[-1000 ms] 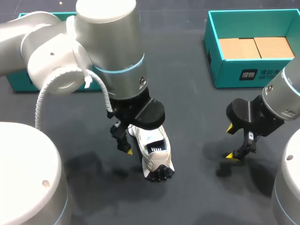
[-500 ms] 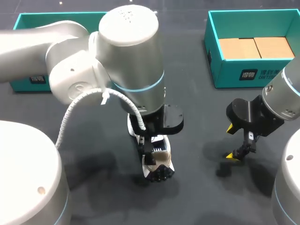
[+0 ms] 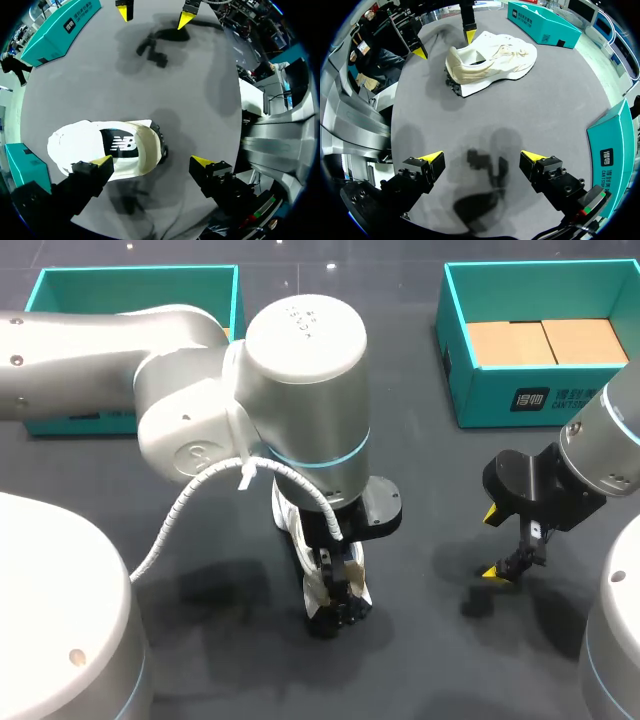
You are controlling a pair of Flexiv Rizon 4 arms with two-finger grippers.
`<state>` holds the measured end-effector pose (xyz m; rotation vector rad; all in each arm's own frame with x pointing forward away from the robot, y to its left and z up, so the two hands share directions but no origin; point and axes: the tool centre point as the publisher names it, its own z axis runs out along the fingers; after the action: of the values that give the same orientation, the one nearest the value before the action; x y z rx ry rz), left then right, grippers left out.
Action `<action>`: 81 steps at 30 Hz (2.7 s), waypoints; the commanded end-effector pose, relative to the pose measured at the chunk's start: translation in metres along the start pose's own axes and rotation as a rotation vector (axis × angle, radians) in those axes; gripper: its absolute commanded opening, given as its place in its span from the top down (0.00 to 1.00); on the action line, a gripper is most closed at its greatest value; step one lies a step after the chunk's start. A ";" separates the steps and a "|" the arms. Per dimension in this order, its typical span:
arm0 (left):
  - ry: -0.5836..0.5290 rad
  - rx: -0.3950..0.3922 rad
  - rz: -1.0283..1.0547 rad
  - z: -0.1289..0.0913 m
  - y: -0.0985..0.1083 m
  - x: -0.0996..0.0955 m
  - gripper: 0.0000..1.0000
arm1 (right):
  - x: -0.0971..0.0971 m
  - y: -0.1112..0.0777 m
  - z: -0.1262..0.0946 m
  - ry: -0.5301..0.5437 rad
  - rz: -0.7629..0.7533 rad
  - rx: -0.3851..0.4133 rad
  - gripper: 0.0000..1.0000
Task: Take the shoe out of the shoebox, open the shoe tongue, remove and reinsert the insole, then place the shoe into the shoebox
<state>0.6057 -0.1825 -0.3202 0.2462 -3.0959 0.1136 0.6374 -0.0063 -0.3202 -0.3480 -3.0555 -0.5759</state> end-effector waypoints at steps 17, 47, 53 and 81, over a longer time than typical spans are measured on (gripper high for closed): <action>0.027 -0.040 -0.081 0.053 -0.010 0.011 0.03 | 0.002 -0.001 0.000 -0.003 -0.001 -0.001 0.00; -0.004 -0.066 -0.152 0.078 -0.006 0.011 0.89 | 0.002 -0.001 0.000 -0.003 -0.001 -0.001 0.00; 0.003 -0.061 -0.143 0.073 -0.004 0.011 1.00 | 0.002 -0.001 0.000 -0.003 -0.001 -0.001 0.00; 0.025 -0.095 0.122 -0.101 0.029 -0.070 1.00 | 0.002 -0.001 0.000 -0.003 -0.001 -0.001 0.00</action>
<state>0.6607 -0.1572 -0.2778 0.0611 -3.0901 -0.0708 0.6374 -0.0063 -0.3202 -0.3481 -3.0555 -0.5759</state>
